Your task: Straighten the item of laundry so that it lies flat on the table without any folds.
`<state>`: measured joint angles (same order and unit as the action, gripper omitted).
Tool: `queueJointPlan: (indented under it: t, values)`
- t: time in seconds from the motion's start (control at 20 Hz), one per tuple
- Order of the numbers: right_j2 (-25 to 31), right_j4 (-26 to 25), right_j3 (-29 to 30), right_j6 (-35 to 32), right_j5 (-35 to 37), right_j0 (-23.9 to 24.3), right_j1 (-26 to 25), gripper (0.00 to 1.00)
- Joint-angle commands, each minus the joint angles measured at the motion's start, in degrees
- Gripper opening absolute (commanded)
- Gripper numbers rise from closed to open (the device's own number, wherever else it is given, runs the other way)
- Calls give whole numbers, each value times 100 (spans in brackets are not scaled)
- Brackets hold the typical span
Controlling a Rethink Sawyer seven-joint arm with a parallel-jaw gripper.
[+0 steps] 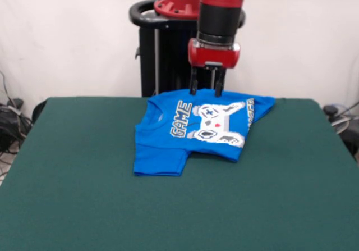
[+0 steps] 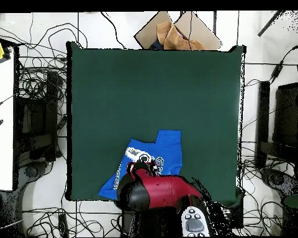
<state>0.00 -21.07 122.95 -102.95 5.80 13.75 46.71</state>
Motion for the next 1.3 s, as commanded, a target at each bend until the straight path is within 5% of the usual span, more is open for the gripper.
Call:
queueJointPlan:
  t: [0.05, 0.4, 0.8, 1.3]
  values:
    - [352, -113, -504, -408, 96, 11, -593, 100]
    - [-120, -454, -686, -286, 50, 54, -762, 100]
    - [-672, -737, -924, -633, -937, 28, -1524, 100]
    - [-249, -387, -997, -933, -1992, 556, -1677, 100]
